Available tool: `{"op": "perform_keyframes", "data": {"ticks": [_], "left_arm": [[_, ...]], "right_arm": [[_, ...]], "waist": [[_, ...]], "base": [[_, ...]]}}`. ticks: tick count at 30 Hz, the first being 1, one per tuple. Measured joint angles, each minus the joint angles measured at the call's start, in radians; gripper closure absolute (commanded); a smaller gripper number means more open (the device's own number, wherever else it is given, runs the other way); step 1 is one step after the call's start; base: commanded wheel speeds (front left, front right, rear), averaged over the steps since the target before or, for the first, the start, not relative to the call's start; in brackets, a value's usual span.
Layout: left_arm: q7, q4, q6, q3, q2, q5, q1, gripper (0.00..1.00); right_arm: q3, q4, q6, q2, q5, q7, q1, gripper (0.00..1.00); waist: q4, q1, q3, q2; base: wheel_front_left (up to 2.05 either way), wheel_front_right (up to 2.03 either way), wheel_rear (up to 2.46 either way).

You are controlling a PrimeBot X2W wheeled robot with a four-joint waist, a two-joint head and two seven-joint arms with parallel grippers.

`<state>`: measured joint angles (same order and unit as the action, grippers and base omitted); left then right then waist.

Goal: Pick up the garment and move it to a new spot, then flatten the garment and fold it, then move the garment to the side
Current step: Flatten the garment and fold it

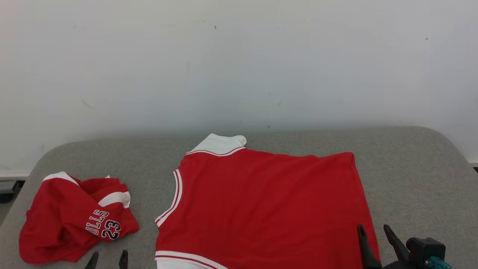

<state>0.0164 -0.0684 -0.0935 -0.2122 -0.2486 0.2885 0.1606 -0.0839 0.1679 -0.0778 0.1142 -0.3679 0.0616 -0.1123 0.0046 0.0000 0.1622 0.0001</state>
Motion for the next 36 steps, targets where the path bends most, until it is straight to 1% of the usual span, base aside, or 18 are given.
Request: {"op": "perform_keyframes", "data": {"ticks": [3,6,7,10,15,19,24,29,31,32,33,34,35,36], "left_arm": [[-0.017,0.002,0.000,-0.005,0.000,0.000,0.000,0.00],[-0.066,-0.013,0.008,-0.026,0.004,0.017,0.001,0.00],[-0.089,-0.024,0.017,-0.035,0.010,0.034,0.006,0.00],[-0.160,-0.081,0.033,-0.064,0.031,0.065,0.032,0.00],[-0.244,-0.160,0.052,-0.083,0.039,0.102,0.034,0.00],[-0.288,-0.202,0.068,-0.103,0.066,0.109,0.005,0.00],[-0.334,-0.254,0.076,-0.124,0.085,0.111,-0.053,0.00],[-0.366,-0.314,0.076,-0.136,0.089,0.100,-0.093,0.00],[-0.384,-0.344,0.075,-0.139,0.098,0.100,-0.097,0.00],[-0.389,-0.352,0.075,-0.139,0.100,0.101,-0.101,0.15],[-0.391,-0.357,0.075,-0.140,0.102,0.101,-0.106,0.20],[-0.393,-0.362,0.075,-0.139,0.104,0.101,-0.108,0.22],[-0.393,-0.364,0.075,-0.138,0.107,0.103,-0.108,0.21],[-0.393,-0.366,0.074,-0.137,0.109,0.105,-0.109,0.23]], "right_arm": [[0.000,0.001,-0.002,0.002,0.000,-0.006,0.000,0.00],[0.000,0.024,-0.003,0.006,0.000,-0.049,-0.002,0.00],[0.002,0.038,-0.006,0.006,0.000,-0.071,-0.005,0.00],[-0.005,0.089,-0.012,0.016,0.001,-0.136,-0.020,0.00],[-0.011,0.134,-0.019,0.026,0.002,-0.207,-0.027,0.00],[-0.012,0.153,-0.021,0.026,0.009,-0.234,-0.023,0.00],[-0.016,0.182,-0.028,0.023,0.019,-0.260,0.000,0.00],[-0.016,0.205,-0.030,0.013,0.028,-0.280,0.020,0.00],[-0.014,0.217,-0.037,0.013,0.031,-0.288,0.020,0.00],[-0.014,0.218,-0.037,0.013,0.035,-0.291,0.020,0.00],[-0.014,0.220,-0.038,0.013,0.036,-0.292,0.020,0.00],[-0.013,0.221,-0.038,0.013,0.036,-0.295,0.019,0.00],[-0.012,0.222,-0.038,0.013,0.037,-0.299,0.019,0.00],[-0.012,0.223,-0.038,0.013,0.037,-0.299,0.019,0.00]], "waist": [[0.000,0.0000,-0.001,0.0000],[-0.001,0.0000,-0.002,-0.0001],[-0.001,0.0000,-0.003,0.0000],[-0.003,0.0000,-0.006,0.0000],[-0.005,0.0000,-0.014,0.0000],[-0.005,0.0000,-0.026,0.0000],[-0.010,0.0000,-0.042,0.0000],[-0.013,0.0000,-0.051,0.0000],[-0.013,0.0001,-0.054,-0.0001],[-0.013,0.0000,-0.055,-0.0001],[-0.012,0.0000,-0.056,0.0000],[-0.012,0.0001,-0.057,0.0000],[-0.012,0.0000,-0.058,0.0000],[-0.011,0.0000,-0.059,0.0000]], "base": [[0.00,0.00,0.00],[0.00,0.00,0.00],[0.00,0.00,0.00],[0.00,0.00,0.00],[0.00,0.00,0.00],[0.00,0.00,0.00],[0.00,0.00,0.00],[0.00,0.00,0.00],[0.00,0.00,0.00],[0.00,0.00,0.00],[0.00,0.00,0.00],[0.00,0.00,0.00],[0.00,0.00,0.00],[0.00,0.00,0.00]]}}
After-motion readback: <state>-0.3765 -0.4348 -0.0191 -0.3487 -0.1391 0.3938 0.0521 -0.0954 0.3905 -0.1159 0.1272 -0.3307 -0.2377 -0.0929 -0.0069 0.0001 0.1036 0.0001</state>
